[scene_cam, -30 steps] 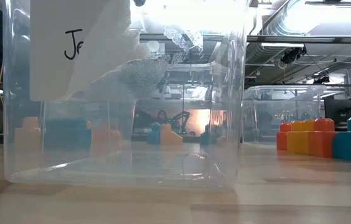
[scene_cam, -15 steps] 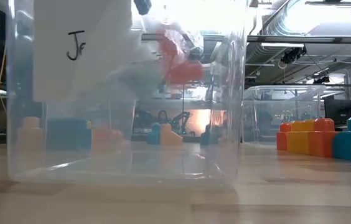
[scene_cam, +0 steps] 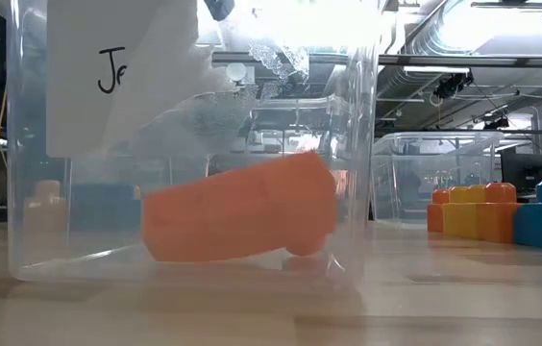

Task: Sort blocks
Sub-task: Put the orange game piece into the top left transparent bin

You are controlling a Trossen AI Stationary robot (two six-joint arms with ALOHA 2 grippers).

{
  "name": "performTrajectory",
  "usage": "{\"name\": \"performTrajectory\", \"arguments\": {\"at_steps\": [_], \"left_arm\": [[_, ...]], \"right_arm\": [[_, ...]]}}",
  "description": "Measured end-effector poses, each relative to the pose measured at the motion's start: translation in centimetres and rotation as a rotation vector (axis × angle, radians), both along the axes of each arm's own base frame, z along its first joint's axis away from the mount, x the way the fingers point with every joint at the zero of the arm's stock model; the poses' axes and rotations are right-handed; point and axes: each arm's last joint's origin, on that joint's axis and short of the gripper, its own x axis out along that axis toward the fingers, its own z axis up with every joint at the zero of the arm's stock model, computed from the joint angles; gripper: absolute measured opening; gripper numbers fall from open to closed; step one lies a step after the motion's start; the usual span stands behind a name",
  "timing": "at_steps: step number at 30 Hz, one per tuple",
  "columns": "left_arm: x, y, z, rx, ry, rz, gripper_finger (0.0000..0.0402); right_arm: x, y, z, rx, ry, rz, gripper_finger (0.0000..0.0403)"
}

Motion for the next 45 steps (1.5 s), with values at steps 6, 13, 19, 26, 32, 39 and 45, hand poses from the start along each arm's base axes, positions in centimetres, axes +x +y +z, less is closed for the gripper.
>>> {"name": "performTrajectory", "arguments": {"at_steps": [6,13,19,26,32,39,45], "left_arm": [[-0.8,-0.8,0.9,-0.073,0.014,-0.161,0.0219],[-1.4,-3.4,1.5,-0.108,0.028,-0.282,0.0218],[-0.8,-5.6,-0.1,-0.118,0.163,-0.238,0.0218],[1.6,-8.0,-3.0,0.205,0.424,-0.210,0.0218],[5.1,-10.1,-3.0,0.760,0.582,-0.194,0.0218],[9.8,-12.6,-6.6,0.786,0.625,-0.402,0.0218],[11.5,-13.1,-10.5,0.691,0.751,-0.482,0.0218]], "right_arm": [[0.2,0.3,0.8,-0.036,-0.084,0.089,0.0059],[2.3,1.4,1.4,-0.101,-0.180,0.198,0.0178],[5.2,2.2,1.7,-0.324,0.025,0.279,0.0258],[4.0,0.7,6.1,-0.481,0.150,0.175,0.0272],[1.1,-0.5,9.7,-0.519,0.151,0.073,0.0272],[-0.4,-0.7,10.3,-0.489,0.216,0.073,0.0272],[-0.7,-0.2,9.4,-0.461,0.300,0.104,0.0272]]}}
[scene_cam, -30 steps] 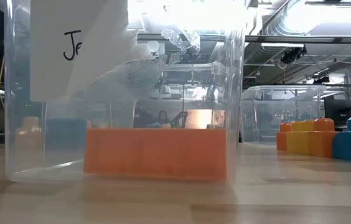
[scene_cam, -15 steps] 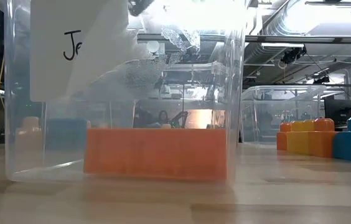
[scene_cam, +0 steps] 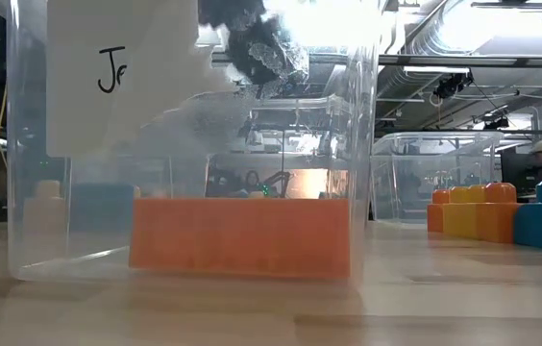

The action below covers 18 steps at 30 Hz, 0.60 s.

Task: Sort blocks
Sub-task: Put the orange game piece into the top left transparent bin

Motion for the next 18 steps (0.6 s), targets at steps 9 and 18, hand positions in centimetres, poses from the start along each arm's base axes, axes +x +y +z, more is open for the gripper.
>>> {"name": "performTrajectory", "arguments": {"at_steps": [9,18], "left_arm": [[1.1,-0.5,-4.6,-0.058,0.210,0.081,0.0218],[1.4,-0.7,-6.2,0.096,0.182,0.102,0.0218]], "right_arm": [[-0.2,0.6,-0.2,0.027,0.012,-0.040,0.0272],[-0.3,0.4,-0.2,0.075,-0.026,-0.179,0.0272]]}}
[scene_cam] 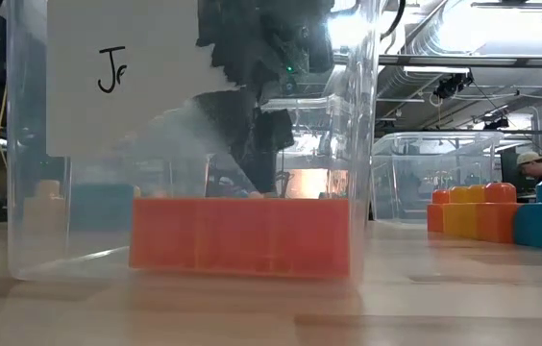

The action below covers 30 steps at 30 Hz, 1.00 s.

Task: Sort blocks
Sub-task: Put the orange game piece into the top left transparent bin

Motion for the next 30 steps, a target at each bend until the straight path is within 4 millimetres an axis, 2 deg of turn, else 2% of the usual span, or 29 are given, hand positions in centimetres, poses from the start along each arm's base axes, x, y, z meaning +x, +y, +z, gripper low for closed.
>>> {"name": "performTrajectory", "arguments": {"at_steps": [10,18,25,30], "left_arm": [[-0.6,-2.0,-0.1,0.076,-0.036,-0.078,0.0218],[-0.8,-3.9,1.6,0.035,-0.103,-0.060,0.0218],[-1.0,-5.5,0.5,0.227,-0.163,-0.024,0.0218],[-1.0,-5.8,0.4,0.241,-0.162,0.019,0.0218]], "right_arm": [[0.0,-0.4,0.1,0.017,-0.038,-0.133,0.0272],[-0.1,-0.4,0.0,-0.021,-0.023,-0.129,0.0272],[-0.1,-0.4,-0.1,-0.047,-0.002,-0.106,0.0272],[-0.1,-0.3,-0.1,-0.034,0.010,-0.072,0.0272]]}}
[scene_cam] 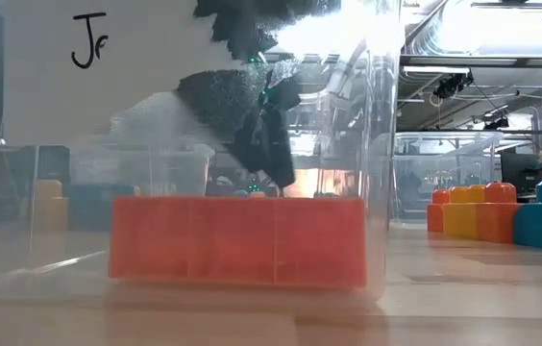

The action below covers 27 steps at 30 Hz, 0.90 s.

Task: Sort blocks
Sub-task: Put the orange game piece into the top left transparent bin

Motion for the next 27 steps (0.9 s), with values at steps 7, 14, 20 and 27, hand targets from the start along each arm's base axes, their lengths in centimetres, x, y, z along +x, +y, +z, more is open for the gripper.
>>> {"name": "performTrajectory", "arguments": {"at_steps": [7,14,20,27], "left_arm": [[0.1,-0.1,0.0,-0.107,0.036,0.035,0.0218],[0.3,-0.1,-1.5,-0.080,0.066,0.049,0.0218],[0.6,-0.2,-2.3,-0.090,0.086,0.050,0.0218],[0.6,0.6,-1.8,-0.073,0.077,0.075,0.0218]], "right_arm": [[0.0,0.0,0.0,-0.009,0.009,0.012,0.0272],[0.0,0.0,0.0,-0.016,0.013,0.016,0.0272],[0.0,0.0,0.0,-0.020,0.015,0.017,0.0272],[0.0,0.0,-0.1,-0.034,0.024,0.024,0.0272]]}}
